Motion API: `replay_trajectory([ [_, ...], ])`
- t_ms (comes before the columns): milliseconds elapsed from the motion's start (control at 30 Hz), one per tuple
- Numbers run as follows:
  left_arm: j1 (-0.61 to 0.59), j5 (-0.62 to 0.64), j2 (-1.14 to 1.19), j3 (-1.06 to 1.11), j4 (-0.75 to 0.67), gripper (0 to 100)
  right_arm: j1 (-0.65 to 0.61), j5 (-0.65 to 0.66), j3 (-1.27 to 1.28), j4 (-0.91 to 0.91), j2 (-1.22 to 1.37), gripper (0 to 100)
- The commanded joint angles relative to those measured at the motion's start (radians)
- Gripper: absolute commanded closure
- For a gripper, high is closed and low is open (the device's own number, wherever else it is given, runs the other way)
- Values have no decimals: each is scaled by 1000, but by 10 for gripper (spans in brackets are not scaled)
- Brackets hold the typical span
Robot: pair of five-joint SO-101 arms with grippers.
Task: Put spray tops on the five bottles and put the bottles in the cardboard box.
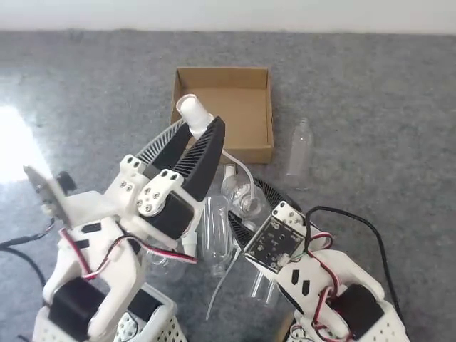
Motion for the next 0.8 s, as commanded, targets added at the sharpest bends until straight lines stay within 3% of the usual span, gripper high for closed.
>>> replay_trajectory([
  [0,3,-3,-14,-81,-3,988,12,12,2,-54,-8,877],
  [333,23,-5,-14,-13,-2,988,16,12,-2,-48,-8,877],
  [500,109,-68,-14,31,0,988,18,12,-2,-47,-18,877],
  [767,110,-106,-15,56,3,988,19,12,-3,-45,-18,877],
])
